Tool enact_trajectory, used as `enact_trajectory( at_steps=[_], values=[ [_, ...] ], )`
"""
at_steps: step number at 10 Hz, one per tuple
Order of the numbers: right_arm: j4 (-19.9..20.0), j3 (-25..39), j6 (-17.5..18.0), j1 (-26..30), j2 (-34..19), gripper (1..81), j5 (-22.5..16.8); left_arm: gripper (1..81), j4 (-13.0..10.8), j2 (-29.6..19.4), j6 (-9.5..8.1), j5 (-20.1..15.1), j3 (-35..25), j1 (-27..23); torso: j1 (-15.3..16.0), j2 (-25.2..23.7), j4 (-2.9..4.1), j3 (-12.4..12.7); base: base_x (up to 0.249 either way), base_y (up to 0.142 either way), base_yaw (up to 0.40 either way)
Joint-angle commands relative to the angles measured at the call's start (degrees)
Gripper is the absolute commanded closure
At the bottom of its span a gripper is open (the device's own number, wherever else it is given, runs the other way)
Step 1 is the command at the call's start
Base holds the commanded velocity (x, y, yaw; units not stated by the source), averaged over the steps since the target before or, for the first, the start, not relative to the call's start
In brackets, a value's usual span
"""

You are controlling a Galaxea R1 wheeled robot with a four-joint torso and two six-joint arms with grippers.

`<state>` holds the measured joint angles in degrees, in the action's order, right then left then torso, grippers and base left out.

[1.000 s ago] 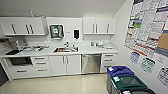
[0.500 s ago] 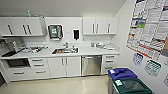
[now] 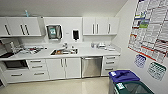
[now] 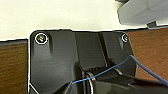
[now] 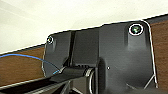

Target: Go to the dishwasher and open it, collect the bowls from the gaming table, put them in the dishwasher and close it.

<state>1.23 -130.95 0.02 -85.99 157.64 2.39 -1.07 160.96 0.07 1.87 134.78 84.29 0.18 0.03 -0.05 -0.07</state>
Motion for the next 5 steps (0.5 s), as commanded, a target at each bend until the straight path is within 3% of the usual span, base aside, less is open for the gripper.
enact_trajectory(
  at_steps=[1,5],
  values=[
    [0.6,0.4,-0.2,2.9,-0.8,1.0,-3.0,1.0,-0.5,-0.6,0.28,-2.9,-0.6,-2.9,0.0,0.0,0.00,0.0,0.128,0.000,0.000],
    [0.6,0.4,-0.2,2.9,-0.8,1.0,-3.0,1.0,-0.5,-0.7,0.28,-2.9,-0.6,-2.9,-0.1,0.0,0.00,0.0,0.128,0.000,0.000]
  ],
)
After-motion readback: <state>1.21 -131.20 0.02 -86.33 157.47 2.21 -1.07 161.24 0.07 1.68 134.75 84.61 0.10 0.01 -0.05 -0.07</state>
